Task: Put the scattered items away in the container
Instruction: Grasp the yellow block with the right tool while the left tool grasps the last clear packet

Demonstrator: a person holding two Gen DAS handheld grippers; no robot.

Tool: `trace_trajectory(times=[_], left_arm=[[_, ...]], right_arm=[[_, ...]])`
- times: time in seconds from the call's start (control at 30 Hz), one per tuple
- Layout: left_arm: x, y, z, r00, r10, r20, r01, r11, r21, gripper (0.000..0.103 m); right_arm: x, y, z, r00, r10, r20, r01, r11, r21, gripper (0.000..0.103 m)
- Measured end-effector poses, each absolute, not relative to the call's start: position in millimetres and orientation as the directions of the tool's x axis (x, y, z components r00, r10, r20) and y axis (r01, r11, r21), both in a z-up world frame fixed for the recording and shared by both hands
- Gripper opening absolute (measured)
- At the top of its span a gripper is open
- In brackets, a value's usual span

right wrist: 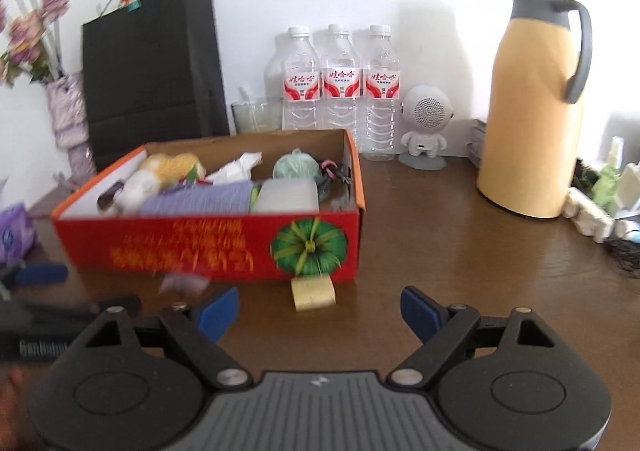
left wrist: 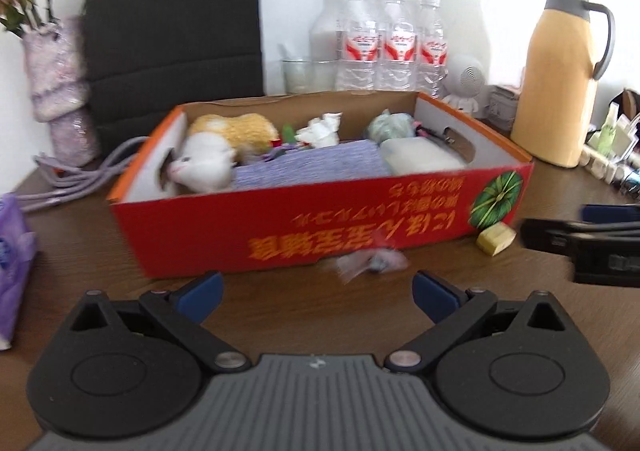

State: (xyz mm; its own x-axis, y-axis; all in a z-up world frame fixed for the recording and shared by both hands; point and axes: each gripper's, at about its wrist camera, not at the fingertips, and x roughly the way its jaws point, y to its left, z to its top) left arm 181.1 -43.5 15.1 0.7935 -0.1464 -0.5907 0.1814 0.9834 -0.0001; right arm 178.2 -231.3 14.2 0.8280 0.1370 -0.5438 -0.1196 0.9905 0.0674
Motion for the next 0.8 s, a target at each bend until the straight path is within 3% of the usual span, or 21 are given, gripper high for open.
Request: trace_trajectory(times=[0.07,0.13,0.3,0.37,0.4,0.57,0.63,0.67,0.7,0.8], left_arm=[[189,-50,14,0.784,-0.164,-0.598,0.199,0.98,-0.009,0.098],[196,-57,12,0.776,-0.172,-0.607,0.21,0.978,-0.008,0.095],[209,-62,4,0.757,-0.165,-0.633,0.2,0.98,-0.016,0.084],[212,-65,3,0.756,-0.145,-0.639,0.183,0.983,-0.006,0.082],[214,-67,3,0.756,-0.137,-0.64,0.176,0.984,-0.004,0.082],[218,-77,-1,0.757,-0.064,-0.65,0.098,0.995,0.015,0.077],[218,-80,-3,0.761,-0.034,-0.648,0.075,0.997,0.035,0.067],[216,-81,-3,0.765,-0.033,-0.643,0.073,0.997,0.035,0.058],[215,-82,-3,0.767,-0.036,-0.641,0.077,0.996,0.036,0.043],[208,-84,-1,0.767,-0.024,-0.642,0.068,0.997,0.044,0.038]], right_arm=[[196,-226,8,0.817,0.134,-0.561,-0.125,0.991,0.054,0.083],[212,-220,-3,0.797,0.115,-0.593,-0.123,0.992,0.028,0.064],[223,-218,-18,0.782,0.124,-0.611,-0.128,0.991,0.037,0.056],[223,-216,-20,0.782,0.107,-0.614,-0.123,0.992,0.017,0.044],[222,-216,-20,0.785,0.104,-0.611,-0.12,0.993,0.014,0.031],[208,-218,-20,0.783,0.114,-0.612,-0.132,0.991,0.016,0.03],[205,-218,-20,0.783,0.126,-0.609,-0.144,0.989,0.02,0.03],[204,-219,-19,0.782,0.129,-0.609,-0.146,0.989,0.022,0.03],[204,-219,-19,0.782,0.135,-0.609,-0.147,0.989,0.029,0.03],[203,-224,-17,0.777,0.155,-0.61,-0.146,0.987,0.065,0.03]])
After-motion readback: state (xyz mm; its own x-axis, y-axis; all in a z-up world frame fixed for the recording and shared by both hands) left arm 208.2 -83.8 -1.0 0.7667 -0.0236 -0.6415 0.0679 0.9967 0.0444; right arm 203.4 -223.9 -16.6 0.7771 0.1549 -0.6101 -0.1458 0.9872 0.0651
